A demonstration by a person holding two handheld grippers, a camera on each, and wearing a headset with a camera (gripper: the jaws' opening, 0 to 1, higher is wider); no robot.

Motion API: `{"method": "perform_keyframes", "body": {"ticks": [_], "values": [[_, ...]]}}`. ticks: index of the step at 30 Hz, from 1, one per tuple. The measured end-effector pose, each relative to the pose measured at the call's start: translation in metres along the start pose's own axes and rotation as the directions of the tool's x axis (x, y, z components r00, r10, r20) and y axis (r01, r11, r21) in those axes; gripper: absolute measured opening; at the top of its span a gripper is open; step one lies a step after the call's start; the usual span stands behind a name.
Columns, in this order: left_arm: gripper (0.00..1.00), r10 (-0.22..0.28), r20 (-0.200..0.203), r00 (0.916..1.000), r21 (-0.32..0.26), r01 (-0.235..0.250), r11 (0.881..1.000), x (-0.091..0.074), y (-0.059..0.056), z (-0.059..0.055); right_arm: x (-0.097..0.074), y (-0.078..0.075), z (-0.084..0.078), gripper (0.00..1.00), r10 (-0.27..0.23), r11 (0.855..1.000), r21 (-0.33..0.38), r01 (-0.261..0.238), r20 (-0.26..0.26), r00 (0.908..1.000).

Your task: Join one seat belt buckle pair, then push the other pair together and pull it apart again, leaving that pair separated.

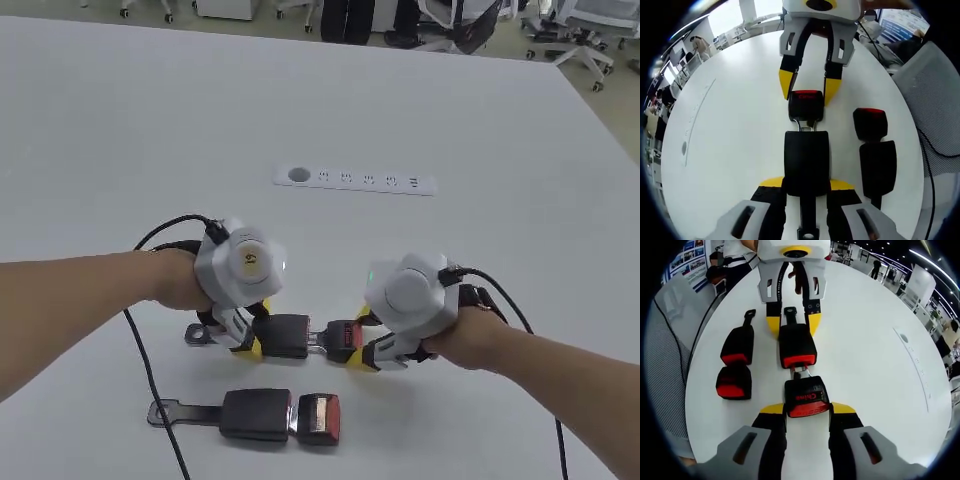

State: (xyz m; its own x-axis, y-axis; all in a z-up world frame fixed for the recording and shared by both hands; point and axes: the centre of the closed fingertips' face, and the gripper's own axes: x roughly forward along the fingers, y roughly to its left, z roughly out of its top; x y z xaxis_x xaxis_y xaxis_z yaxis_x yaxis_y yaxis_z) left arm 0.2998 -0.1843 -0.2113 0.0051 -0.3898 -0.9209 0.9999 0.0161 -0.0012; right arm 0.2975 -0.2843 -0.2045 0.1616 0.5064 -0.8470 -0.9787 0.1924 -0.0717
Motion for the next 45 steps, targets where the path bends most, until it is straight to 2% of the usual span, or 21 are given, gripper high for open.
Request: {"method": "perform_keyframes", "body": {"ticks": [12,16,17,19,21,30,37,45], "values": [[0.30,-0.008,-0.014,0.9999,0.024,0.009,1.000,0.000,-0.001,0.000,0.003,0.000,0.002,0.29,-0.001,1.000,0.026,0.000,0.020,0.9998],[0.30,-0.003,-0.005,1.0000,0.016,0.004,1.000,-0.001,-0.002,0.002,0.003,0.000,0.005,0.29,0.005,0.999,0.035,-0.006,0.029,0.9996],[0.30,-0.002,-0.002,1.0000,0.014,0.002,1.000,-0.001,-0.002,0.002,0.007,0.006,0.017,0.29,0.028,0.996,0.079,-0.034,0.080,0.9964],[0.30,0.007,0.002,1.0000,0.009,-0.007,1.000,-0.001,-0.002,0.001,0.011,0.000,0.013,0.28,-0.011,1.000,0.015,0.011,0.014,0.9998],[0.30,0.013,0.011,0.9999,0.002,-0.013,1.000,-0.002,-0.003,0.002,0.007,0.003,0.014,0.28,0.000,0.999,0.048,-0.002,0.034,0.9994],[0.29,0.007,-0.002,1.0000,0.027,-0.007,1.000,-0.001,-0.001,0.002,0.008,0.002,0.015,0.27,0.001,0.999,0.042,-0.002,0.033,0.9995],[0.29,0.009,0.010,0.9999,0.031,-0.009,0.999,-0.001,-0.001,0.003,0.009,0.004,0.014,0.27,0.000,0.999,0.043,-0.001,0.030,0.9995],[0.29,-0.003,-0.009,1.0000,0.053,0.004,0.999,-0.001,-0.003,0.005,0.009,0.004,0.014,0.26,0.004,0.999,0.039,-0.005,0.028,0.9996]]}}
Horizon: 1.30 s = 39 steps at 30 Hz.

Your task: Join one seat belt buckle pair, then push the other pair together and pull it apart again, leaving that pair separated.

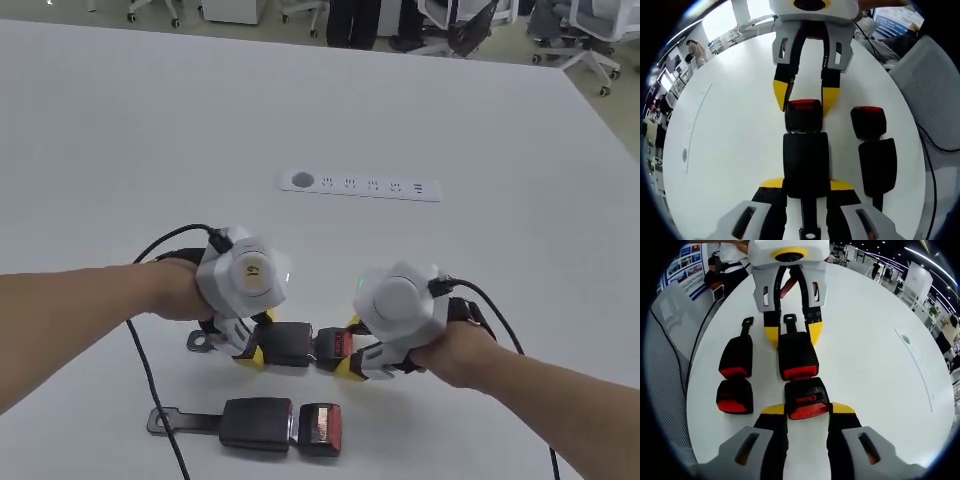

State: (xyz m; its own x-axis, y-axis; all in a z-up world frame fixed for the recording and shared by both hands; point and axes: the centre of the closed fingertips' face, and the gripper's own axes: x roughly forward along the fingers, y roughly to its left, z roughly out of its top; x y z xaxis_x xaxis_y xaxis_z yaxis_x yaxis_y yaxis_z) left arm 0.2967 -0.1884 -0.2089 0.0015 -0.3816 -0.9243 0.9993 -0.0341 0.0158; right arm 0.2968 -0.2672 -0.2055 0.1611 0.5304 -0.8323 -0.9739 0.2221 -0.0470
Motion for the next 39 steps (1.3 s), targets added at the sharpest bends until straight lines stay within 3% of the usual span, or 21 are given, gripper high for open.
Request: {"method": "perform_keyframes", "body": {"ticks": [21,26,32,39], "values": [[0.30,0.008,0.023,0.9997,-0.048,-0.007,0.999,0.000,0.002,-0.002,0.002,0.002,0.001,0.27,0.008,1.000,-0.023,-0.008,-0.014,0.9999],[0.30,0.005,0.014,0.9999,-0.059,-0.004,0.998,0.001,0.001,-0.002,-0.001,0.001,0.001,0.28,0.011,0.999,-0.044,-0.012,-0.024,0.9996],[0.31,0.007,0.016,0.9999,-0.073,-0.006,0.997,0.001,0.002,-0.002,-0.010,-0.003,-0.013,0.28,0.004,0.999,-0.052,-0.007,-0.055,0.9985],[0.31,0.005,-0.003,1.0000,-0.076,-0.005,0.997,0.001,0.002,-0.002,-0.011,-0.005,-0.012,0.28,0.008,0.998,-0.055,-0.010,-0.044,0.9990]]}}
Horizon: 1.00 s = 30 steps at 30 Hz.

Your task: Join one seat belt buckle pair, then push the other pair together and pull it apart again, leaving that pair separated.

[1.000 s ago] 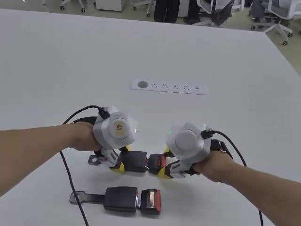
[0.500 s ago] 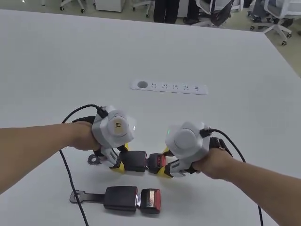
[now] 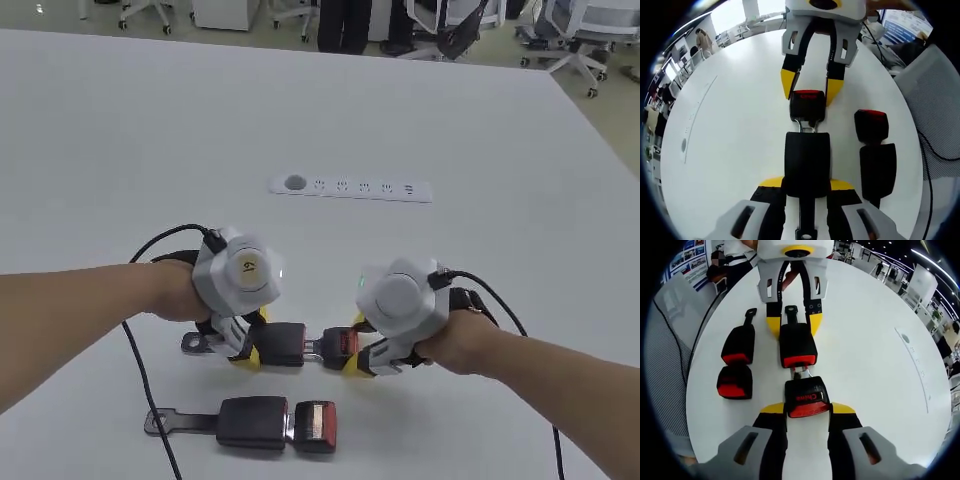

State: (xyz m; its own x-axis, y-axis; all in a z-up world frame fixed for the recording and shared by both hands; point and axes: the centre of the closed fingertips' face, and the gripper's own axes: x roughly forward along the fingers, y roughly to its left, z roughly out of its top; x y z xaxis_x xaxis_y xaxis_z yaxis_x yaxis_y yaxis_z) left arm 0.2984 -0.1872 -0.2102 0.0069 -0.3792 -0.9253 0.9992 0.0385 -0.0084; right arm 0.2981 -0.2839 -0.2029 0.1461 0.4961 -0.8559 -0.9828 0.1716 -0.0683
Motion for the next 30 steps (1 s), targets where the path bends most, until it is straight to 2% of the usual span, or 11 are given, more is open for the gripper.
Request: {"method": "perform_keyframes", "body": {"ticks": [16,30], "values": [[0.31,-0.002,0.001,1.0000,-0.003,0.002,1.000,0.001,0.001,-0.002,0.001,-0.001,-0.002,0.28,0.003,1.000,-0.009,-0.003,0.010,0.9999],[0.32,-0.002,0.005,1.0000,-0.003,0.002,1.000,0.000,0.001,-0.002,-0.007,-0.002,-0.018,0.28,-0.003,1.000,0.007,0.003,0.009,1.0000]]}}
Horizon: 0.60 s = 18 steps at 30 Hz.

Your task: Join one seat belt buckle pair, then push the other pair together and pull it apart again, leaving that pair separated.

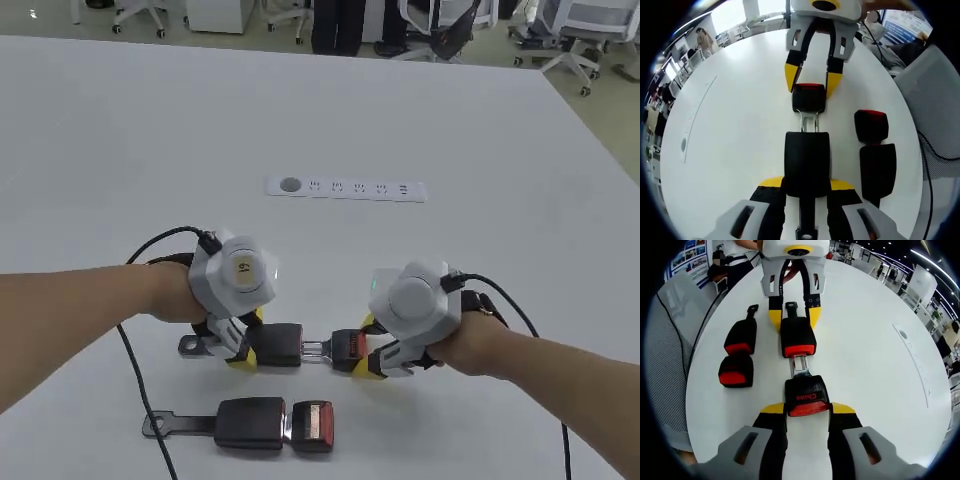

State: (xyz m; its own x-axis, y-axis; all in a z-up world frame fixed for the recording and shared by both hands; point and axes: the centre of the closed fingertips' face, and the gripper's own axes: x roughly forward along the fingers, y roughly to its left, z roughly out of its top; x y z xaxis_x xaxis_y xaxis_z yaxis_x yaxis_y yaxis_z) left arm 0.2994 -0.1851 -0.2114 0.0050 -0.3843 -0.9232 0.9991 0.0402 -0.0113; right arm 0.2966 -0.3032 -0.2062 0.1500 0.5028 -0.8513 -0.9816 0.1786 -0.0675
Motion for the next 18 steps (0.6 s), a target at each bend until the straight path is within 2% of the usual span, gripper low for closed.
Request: {"method": "perform_keyframes", "body": {"ticks": [18], "values": [[0.32,-0.001,0.004,1.0000,0.002,0.001,1.000,0.000,-0.001,0.002,-0.015,-0.005,-0.025,0.29,0.000,1.000,0.004,0.000,-0.021,0.9998]]}}
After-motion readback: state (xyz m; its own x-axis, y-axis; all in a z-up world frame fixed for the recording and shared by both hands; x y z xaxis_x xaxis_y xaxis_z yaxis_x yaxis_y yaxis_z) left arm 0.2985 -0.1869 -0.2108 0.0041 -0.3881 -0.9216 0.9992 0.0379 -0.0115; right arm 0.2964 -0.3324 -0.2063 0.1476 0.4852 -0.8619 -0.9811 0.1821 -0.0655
